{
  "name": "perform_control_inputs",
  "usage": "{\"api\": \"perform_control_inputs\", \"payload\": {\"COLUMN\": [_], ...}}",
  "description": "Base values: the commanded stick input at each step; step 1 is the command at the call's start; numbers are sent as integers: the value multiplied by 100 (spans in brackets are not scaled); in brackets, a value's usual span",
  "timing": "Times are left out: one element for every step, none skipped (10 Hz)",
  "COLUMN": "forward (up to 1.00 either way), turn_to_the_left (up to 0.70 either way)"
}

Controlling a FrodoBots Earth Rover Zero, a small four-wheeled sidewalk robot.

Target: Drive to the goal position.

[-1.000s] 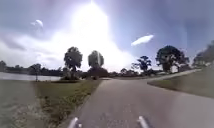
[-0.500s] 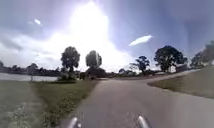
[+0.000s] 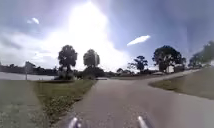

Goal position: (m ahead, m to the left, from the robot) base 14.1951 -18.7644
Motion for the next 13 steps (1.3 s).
{"api": "perform_control_inputs", "payload": {"forward": [70, 70, 70, 70, 70, 70, 70, 70, 70, 70, 70, 70, 70], "turn_to_the_left": [0, 0, 0, 0, 0, 0, 0, 0, -35, -30, 0, 0, 0]}}
